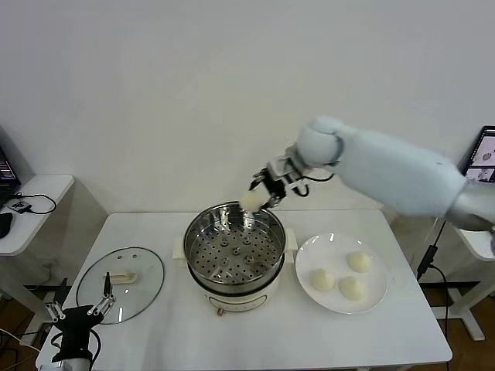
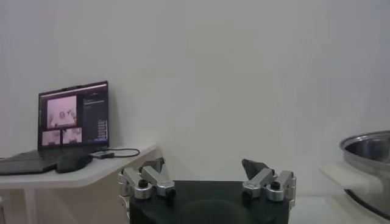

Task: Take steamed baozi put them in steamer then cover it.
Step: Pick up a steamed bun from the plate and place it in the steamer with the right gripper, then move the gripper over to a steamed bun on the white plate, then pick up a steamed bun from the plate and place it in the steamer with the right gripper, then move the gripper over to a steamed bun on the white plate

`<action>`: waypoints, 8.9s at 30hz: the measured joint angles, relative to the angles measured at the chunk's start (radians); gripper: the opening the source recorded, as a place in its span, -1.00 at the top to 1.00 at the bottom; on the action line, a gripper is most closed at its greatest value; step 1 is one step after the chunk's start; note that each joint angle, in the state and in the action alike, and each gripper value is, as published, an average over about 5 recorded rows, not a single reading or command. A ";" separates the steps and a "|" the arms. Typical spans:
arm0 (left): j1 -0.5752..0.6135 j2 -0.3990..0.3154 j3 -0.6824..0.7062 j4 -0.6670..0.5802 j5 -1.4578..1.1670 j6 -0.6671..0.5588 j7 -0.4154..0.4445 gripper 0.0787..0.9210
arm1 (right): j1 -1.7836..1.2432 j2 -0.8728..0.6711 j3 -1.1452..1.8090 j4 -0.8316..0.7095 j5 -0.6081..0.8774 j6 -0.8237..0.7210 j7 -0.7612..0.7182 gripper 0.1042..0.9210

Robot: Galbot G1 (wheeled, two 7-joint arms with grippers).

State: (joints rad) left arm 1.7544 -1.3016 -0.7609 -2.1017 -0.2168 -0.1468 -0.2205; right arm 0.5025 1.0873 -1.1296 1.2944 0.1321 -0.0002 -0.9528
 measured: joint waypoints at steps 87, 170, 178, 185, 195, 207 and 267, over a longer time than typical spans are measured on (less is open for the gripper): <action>-0.011 0.037 -0.022 0.011 -0.010 0.018 0.005 -0.77 | -0.295 -0.566 0.071 0.360 -0.160 -0.320 -0.006 -0.76; -0.046 0.040 -0.028 0.022 -0.032 0.021 0.005 -0.77 | 0.069 -0.038 -0.052 0.192 0.284 -0.552 0.084 -0.20; -0.045 0.033 -0.031 0.022 -0.032 0.019 0.005 -0.77 | 0.007 0.100 -0.069 0.122 0.316 -0.620 0.156 -0.20; -0.046 0.031 -0.029 0.026 -0.031 0.017 0.006 -0.77 | -0.050 0.188 -0.068 0.064 0.325 -0.659 0.198 -0.20; -0.046 0.030 -0.028 0.031 -0.031 0.012 0.005 -0.77 | -0.111 0.283 -0.061 -0.017 0.309 -0.678 0.222 -0.20; -0.039 0.027 -0.029 0.026 -0.030 0.009 0.005 -0.77 | -0.123 0.302 -0.045 -0.050 0.296 -0.678 0.232 -0.72; -0.031 0.039 -0.039 0.069 -0.020 -0.001 0.009 -0.77 | -0.614 -0.622 0.314 0.306 -0.299 -0.294 -0.050 -0.76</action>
State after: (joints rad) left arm 1.7232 -1.2626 -0.7998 -2.0324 -0.2369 -0.1478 -0.2114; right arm -0.1112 0.4650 -0.8155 1.6005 -0.1667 -0.2940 -1.0024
